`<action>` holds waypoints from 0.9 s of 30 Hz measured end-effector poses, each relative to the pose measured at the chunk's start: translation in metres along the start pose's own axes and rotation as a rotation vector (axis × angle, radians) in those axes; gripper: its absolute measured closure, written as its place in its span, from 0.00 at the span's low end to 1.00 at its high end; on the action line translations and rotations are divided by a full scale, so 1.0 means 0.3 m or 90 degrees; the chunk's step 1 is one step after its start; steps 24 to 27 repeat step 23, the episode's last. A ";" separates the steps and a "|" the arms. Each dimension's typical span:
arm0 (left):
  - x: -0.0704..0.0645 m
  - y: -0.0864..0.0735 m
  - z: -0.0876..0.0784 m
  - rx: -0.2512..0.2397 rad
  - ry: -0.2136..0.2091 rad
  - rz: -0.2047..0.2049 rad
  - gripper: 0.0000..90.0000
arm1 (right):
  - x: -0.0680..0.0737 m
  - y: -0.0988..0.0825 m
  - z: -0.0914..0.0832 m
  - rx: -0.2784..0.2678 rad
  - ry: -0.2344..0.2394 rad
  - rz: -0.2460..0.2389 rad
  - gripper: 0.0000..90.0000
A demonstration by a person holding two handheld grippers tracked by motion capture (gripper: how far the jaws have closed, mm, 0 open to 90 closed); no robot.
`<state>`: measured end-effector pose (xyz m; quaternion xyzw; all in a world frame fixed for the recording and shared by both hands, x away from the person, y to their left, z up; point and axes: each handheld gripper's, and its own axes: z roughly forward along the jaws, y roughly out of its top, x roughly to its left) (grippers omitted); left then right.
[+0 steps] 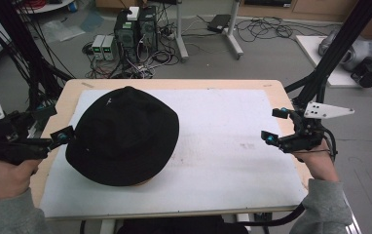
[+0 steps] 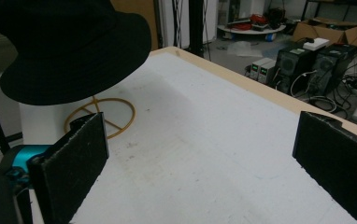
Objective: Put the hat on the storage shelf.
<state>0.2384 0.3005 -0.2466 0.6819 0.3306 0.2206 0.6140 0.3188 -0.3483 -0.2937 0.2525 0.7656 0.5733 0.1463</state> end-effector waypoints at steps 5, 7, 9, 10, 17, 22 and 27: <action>0.014 -0.021 0.009 0.015 0.022 -0.008 0.08 | 0.001 0.003 -0.009 -0.014 -0.020 0.001 0.03; 0.021 -0.025 0.004 0.014 0.026 -0.009 0.08 | 0.001 0.006 -0.014 -0.024 -0.036 0.002 0.03; 0.028 -0.029 -0.006 0.015 0.035 -0.010 0.08 | 0.000 0.011 -0.022 -0.043 -0.050 0.003 0.03; 0.033 -0.032 -0.012 0.013 0.038 -0.012 0.08 | 0.003 0.013 -0.027 -0.050 -0.054 0.008 0.03; 0.054 -0.045 -0.024 0.013 0.053 -0.021 0.08 | 0.013 0.022 -0.045 -0.075 -0.069 0.010 0.03; 0.052 -0.047 -0.014 0.012 0.060 -0.014 0.08 | 0.014 0.022 -0.038 -0.070 -0.067 0.009 0.03; 0.051 -0.047 -0.013 0.013 0.065 -0.012 0.08 | 0.013 0.022 -0.037 -0.070 -0.068 0.008 0.03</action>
